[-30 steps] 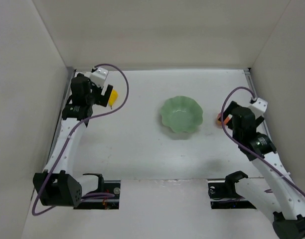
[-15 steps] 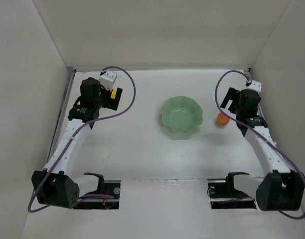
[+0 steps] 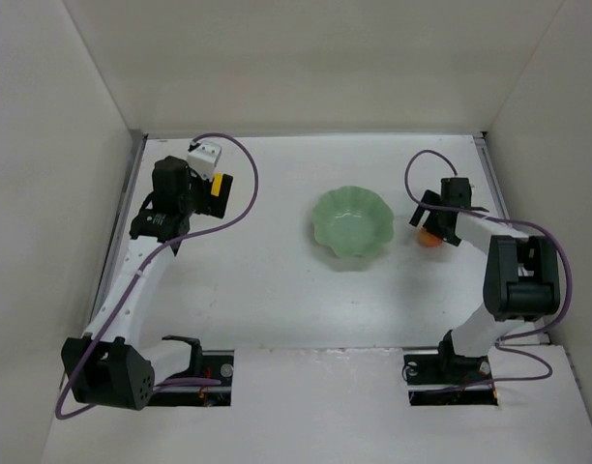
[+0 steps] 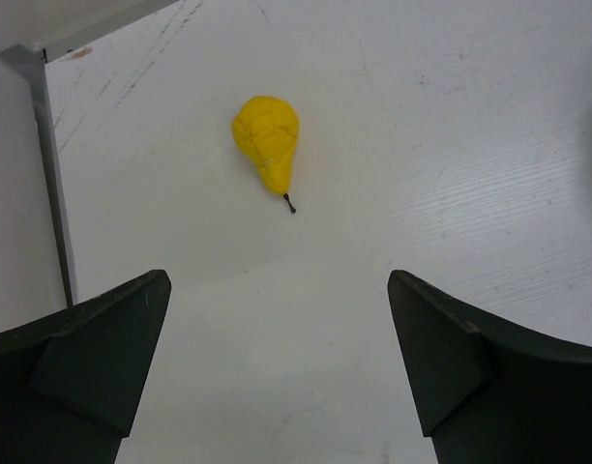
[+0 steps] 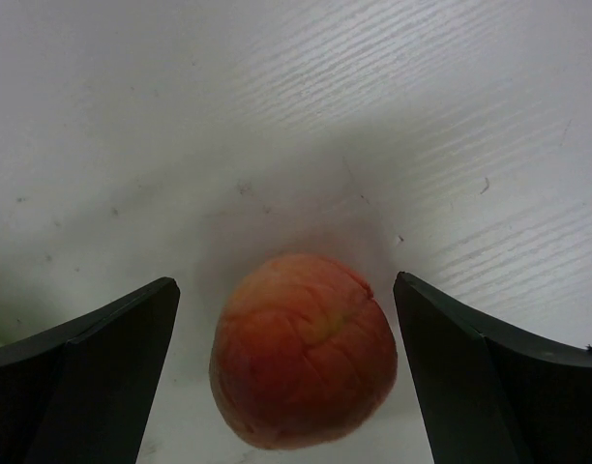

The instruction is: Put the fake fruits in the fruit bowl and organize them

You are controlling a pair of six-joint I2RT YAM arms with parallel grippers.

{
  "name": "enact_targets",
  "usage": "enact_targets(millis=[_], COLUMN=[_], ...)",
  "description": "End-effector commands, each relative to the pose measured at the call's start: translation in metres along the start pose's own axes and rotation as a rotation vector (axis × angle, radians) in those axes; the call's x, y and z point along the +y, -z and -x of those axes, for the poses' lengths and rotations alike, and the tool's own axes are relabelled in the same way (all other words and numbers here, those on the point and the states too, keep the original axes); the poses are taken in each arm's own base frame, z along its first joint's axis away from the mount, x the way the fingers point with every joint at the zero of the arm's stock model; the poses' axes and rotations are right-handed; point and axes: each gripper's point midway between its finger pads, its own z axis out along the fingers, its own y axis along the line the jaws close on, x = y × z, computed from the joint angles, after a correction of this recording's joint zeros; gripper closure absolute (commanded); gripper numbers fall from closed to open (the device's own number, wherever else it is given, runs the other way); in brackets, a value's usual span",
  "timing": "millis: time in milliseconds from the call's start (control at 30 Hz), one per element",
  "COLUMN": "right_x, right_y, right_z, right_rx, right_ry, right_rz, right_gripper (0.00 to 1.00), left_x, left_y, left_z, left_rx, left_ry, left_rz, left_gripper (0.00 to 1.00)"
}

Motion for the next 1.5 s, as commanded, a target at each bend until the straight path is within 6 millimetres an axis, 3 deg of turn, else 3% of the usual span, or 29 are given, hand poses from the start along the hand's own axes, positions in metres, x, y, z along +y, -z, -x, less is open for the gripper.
enact_targets(millis=[0, 167, 300, 467, 567, 633, 667, 700, 733, 800, 900, 1033, 1167, 1200, 1467], right_x=[0.011, 0.010, 0.008, 0.009, 0.029, 0.045, 0.061, 0.089, 0.096, 0.139, 0.192, 0.232, 0.252, 0.253, 0.249], right_y=[-0.002, 0.006, 0.016, 0.031, 0.072, 0.098, 0.117, 0.139, 0.144, 0.158, 0.145, 0.114, 0.097, 0.098, 0.154], right_z=[0.014, 0.013, 0.007, 0.005, 0.032, 0.047, 0.056, 0.061, 0.061, 0.054, 0.032, 0.011, -0.005, -0.006, 0.010], right_rx=[-0.037, -0.060, -0.057, -0.083, -0.181, -0.239, -0.281, -0.323, -0.330, -0.343, -0.290, -0.236, -0.186, -0.181, -0.262], right_ry=[-0.039, -0.031, -0.009, -0.010, -0.012, -0.004, 0.005, 0.034, 0.043, 0.095, 0.157, 0.220, 0.264, 0.266, 0.245], right_rz=[0.024, 0.034, 0.036, 0.052, 0.116, 0.149, 0.181, 0.239, 0.252, 0.328, 0.388, 0.400, 0.401, 0.408, 0.493], right_gripper=[0.01, 0.49, 0.51, 0.70, 0.72, 0.72, 0.71, 0.69, 0.69, 0.67, 0.65, 0.48, 0.15, 0.02, 0.00], left_x=[0.007, 0.010, 0.010, 0.010, 0.009, 0.010, 0.011, 0.011, 0.012, 0.013, 0.014, 0.023, 0.029, 0.029, 0.041], left_y=[0.007, 0.006, 0.003, 0.002, 0.002, 0.001, -0.001, -0.004, -0.005, -0.013, -0.024, -0.049, -0.079, -0.086, -0.163], left_z=[0.011, 0.013, 0.012, 0.012, 0.014, 0.013, 0.013, 0.012, 0.011, 0.007, 0.002, -0.005, -0.005, -0.004, 0.004], left_rx=[-0.054, -0.055, -0.050, -0.050, -0.052, -0.050, -0.049, -0.047, -0.047, -0.033, -0.008, 0.015, 0.027, 0.028, 0.041], left_ry=[0.020, 0.025, 0.026, 0.023, 0.013, 0.012, 0.012, 0.013, 0.015, 0.026, 0.030, 0.029, 0.033, 0.033, 0.055], left_rz=[0.025, 0.032, 0.031, 0.031, 0.027, 0.028, 0.031, 0.032, 0.033, 0.035, 0.033, 0.050, 0.054, 0.053, 0.096], left_gripper=[0.00, 0.00, 0.00, 0.00, 0.00, 0.00, 0.00, 0.00, 0.00, 0.00, 0.00, 0.00, 0.00, 0.00, 0.00])
